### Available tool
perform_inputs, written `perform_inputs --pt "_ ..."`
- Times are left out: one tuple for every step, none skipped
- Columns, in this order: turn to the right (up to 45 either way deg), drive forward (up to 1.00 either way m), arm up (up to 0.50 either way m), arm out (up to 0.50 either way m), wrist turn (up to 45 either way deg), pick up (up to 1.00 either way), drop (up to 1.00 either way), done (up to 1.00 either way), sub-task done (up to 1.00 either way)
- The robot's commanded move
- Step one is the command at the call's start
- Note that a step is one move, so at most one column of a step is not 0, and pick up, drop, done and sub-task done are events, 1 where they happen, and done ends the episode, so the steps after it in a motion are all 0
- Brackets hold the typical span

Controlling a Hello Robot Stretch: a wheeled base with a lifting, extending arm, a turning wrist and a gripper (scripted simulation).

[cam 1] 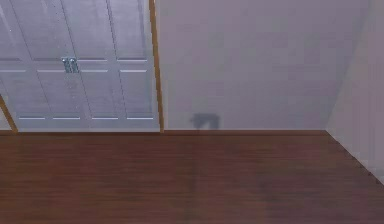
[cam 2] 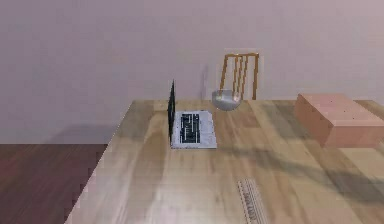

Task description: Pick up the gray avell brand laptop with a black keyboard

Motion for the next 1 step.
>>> perform_inputs --pt "0.0 0.0 0.5 0.0 0.0 0.0 0.0 0.0 0.0"
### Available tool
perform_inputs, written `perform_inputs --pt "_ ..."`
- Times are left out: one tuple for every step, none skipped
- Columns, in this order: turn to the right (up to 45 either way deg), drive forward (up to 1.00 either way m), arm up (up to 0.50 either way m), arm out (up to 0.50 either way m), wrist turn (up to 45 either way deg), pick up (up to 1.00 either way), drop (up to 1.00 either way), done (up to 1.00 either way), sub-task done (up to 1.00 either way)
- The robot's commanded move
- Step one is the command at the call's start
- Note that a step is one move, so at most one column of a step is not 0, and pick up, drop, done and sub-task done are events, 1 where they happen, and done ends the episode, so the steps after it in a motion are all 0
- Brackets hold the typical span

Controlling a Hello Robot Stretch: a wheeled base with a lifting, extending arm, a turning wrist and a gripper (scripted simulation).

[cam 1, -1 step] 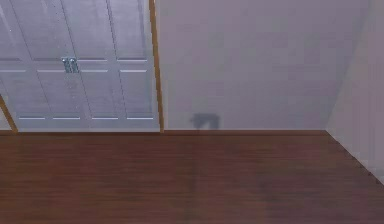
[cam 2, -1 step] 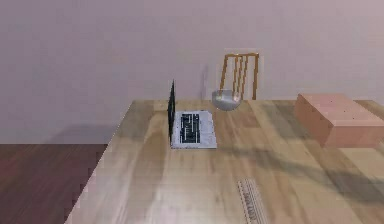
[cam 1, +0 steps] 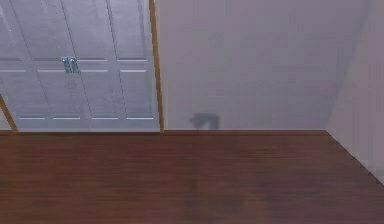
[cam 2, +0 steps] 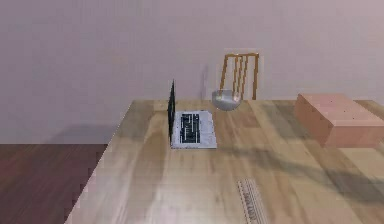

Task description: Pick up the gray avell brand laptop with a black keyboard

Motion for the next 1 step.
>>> perform_inputs --pt "0.0 0.0 0.38 0.0 0.0 0.0 0.0 0.0 0.0"
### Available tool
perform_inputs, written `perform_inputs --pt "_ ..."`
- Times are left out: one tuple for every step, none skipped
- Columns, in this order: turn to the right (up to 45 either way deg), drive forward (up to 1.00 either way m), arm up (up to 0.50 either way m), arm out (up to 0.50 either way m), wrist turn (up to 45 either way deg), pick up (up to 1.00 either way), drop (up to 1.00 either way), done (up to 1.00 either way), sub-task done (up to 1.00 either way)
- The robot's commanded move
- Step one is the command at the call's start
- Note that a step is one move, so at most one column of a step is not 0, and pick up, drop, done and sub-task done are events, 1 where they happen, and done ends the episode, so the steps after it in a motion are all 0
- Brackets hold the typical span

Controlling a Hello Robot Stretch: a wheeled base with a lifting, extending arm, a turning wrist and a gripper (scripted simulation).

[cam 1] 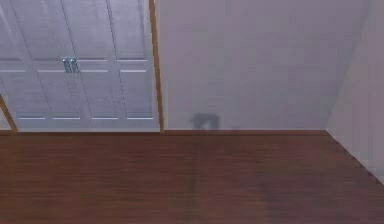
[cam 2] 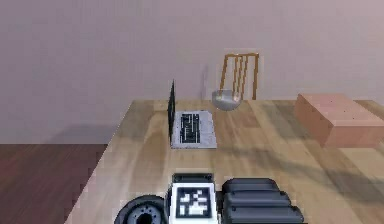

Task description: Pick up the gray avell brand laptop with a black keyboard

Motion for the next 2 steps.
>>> perform_inputs --pt "0.0 0.0 0.0 0.46 0.0 0.0 0.0 0.0 0.0" --pt "0.0 0.0 0.0 0.0 45.0 0.0 0.0 0.0 0.0"
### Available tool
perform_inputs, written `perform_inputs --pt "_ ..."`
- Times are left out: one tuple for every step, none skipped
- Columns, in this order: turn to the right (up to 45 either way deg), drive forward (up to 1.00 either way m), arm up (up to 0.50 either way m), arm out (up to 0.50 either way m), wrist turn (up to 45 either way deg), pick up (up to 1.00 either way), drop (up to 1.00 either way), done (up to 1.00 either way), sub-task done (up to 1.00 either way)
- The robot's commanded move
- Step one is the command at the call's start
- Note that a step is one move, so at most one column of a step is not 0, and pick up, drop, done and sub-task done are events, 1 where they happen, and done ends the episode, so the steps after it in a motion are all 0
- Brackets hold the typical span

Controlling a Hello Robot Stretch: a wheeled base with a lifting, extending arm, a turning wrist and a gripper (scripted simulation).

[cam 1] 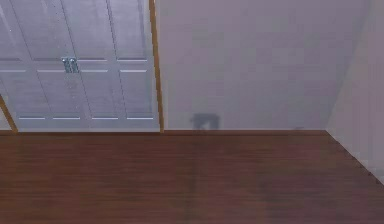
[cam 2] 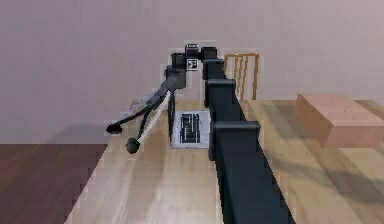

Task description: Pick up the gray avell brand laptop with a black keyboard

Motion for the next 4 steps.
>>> perform_inputs --pt "0.0 0.0 0.0 0.0 45.0 0.0 0.0 0.0 0.0" --pt "0.0 0.0 0.0 0.0 45.0 0.0 0.0 0.0 0.0" --pt "0.0 0.0 0.0 0.0 36.0 0.0 0.0 0.0 0.0" --pt "0.0 0.0 -0.3 0.0 0.0 0.0 0.0 0.0 0.0"
